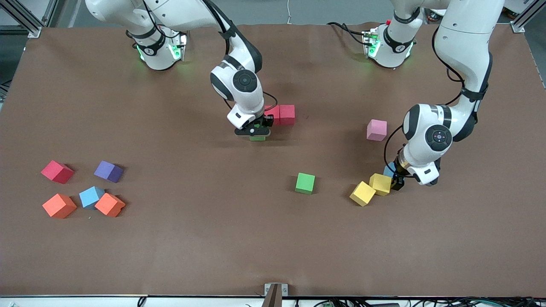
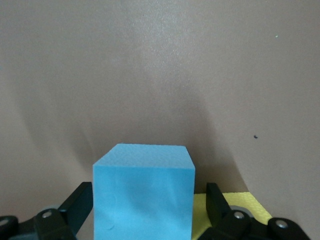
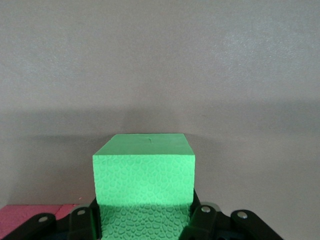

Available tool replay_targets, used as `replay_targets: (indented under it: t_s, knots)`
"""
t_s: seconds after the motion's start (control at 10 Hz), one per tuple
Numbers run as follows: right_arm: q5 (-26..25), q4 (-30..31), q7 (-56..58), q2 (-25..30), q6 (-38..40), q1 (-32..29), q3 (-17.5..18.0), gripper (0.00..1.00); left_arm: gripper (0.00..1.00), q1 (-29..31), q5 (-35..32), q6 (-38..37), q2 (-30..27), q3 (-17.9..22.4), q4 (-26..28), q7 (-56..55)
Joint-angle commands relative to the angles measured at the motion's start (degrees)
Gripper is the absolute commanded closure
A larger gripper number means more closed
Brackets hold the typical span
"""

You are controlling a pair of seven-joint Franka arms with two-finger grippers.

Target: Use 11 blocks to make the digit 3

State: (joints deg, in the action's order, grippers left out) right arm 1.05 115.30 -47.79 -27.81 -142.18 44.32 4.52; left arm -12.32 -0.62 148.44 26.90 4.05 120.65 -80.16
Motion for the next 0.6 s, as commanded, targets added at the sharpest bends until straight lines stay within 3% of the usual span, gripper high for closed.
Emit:
replay_targets:
  t_s: [0.0,0.2,0.3,0.4,0.5]
  knots:
    - [0.1,2.1,-0.9,1.6,-1.1,0.9,-0.7,0.96,0.0,2.3,0.2,0.8,-1.1,-1.4,1.0,1.7]
    - [0.0,2.1,-0.9,1.5,-1.1,0.9,-0.7,0.91,0.08,2.3,0.2,0.6,-1.8,-1.4,1.0,1.4]
    - [0.0,2.2,-0.9,1.5,-1.1,1.0,-0.7,0.83,0.08,2.3,0.2,0.6,-1.8,-1.5,1.0,1.3]
    - [0.0,2.1,-0.9,1.5,-1.1,1.0,-0.7,0.64,0.08,2.3,0.2,0.5,-1.9,-1.5,1.0,1.4]
    - [0.0,2.1,-0.9,1.5,-1.1,1.0,-0.7,0.39,0.08,2.3,0.2,0.6,-1.8,-1.6,1.0,1.6]
